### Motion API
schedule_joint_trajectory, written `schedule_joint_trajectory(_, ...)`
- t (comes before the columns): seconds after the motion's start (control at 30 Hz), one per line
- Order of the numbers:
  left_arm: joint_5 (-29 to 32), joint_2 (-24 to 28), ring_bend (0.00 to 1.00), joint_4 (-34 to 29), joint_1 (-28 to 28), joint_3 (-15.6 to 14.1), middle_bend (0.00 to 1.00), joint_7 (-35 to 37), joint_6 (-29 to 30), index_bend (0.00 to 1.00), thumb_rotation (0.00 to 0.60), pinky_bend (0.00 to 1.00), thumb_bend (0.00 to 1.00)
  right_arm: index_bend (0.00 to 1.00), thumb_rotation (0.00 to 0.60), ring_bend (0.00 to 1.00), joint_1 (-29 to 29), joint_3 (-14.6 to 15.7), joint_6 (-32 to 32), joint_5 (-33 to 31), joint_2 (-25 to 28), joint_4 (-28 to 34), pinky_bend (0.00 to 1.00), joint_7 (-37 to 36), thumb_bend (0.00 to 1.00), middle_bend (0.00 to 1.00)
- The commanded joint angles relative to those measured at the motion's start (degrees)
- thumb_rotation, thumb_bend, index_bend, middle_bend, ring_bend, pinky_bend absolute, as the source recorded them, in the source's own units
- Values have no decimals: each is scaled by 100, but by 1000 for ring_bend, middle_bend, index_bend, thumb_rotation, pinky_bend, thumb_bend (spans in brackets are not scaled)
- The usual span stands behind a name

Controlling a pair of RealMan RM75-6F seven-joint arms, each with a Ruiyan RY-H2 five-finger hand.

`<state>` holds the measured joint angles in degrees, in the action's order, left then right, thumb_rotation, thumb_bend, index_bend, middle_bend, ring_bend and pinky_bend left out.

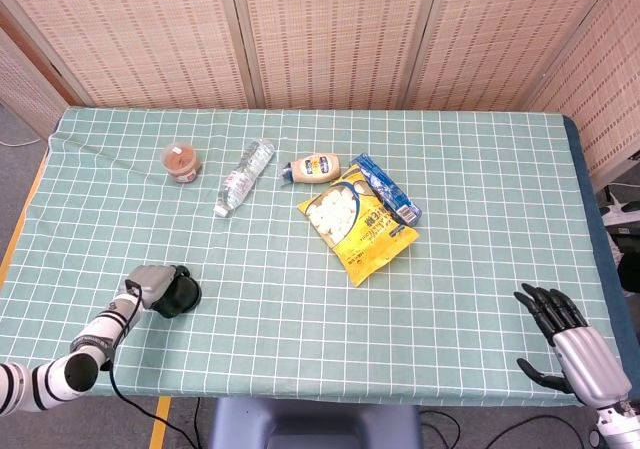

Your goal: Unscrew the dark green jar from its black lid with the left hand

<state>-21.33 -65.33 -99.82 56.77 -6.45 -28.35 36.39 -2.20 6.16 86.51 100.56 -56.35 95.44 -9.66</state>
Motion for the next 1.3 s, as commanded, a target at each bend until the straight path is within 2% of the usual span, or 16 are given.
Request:
schedule_joint_trajectory(0.03,-91,62,96,38,129,-179,169,85,-247,136,600,224,454,0,600,0,6,-7,10,-14,-3,3,0,6,181,0)
schedule_joint_trajectory(0.13,-110,51,14,52,166,-249,46,176,-212,12,600,186,444,0,600,0,9,2,15,1,4,12,0,5,181,0)
schedule_joint_trajectory(0.23,-97,51,0,48,211,-301,5,248,-166,0,600,174,430,0,600,0,13,2,24,2,5,11,0,8,181,0)
schedule_joint_trajectory(0.97,-406,23,0,29,301,-461,0,518,65,0,600,87,385,0,600,0,3,24,-1,26,-9,-12,0,6,181,0)
schedule_joint_trajectory(1.03,-469,86,0,-116,318,-473,0,483,178,0,600,83,386,0,600,0,-1,15,-6,6,-6,-14,0,-6,182,0)
schedule_joint_trajectory(1.3,-363,88,0,-212,371,-596,0,426,262,0,600,83,382,0,600,0,8,27,29,39,6,-11,0,-32,181,0)
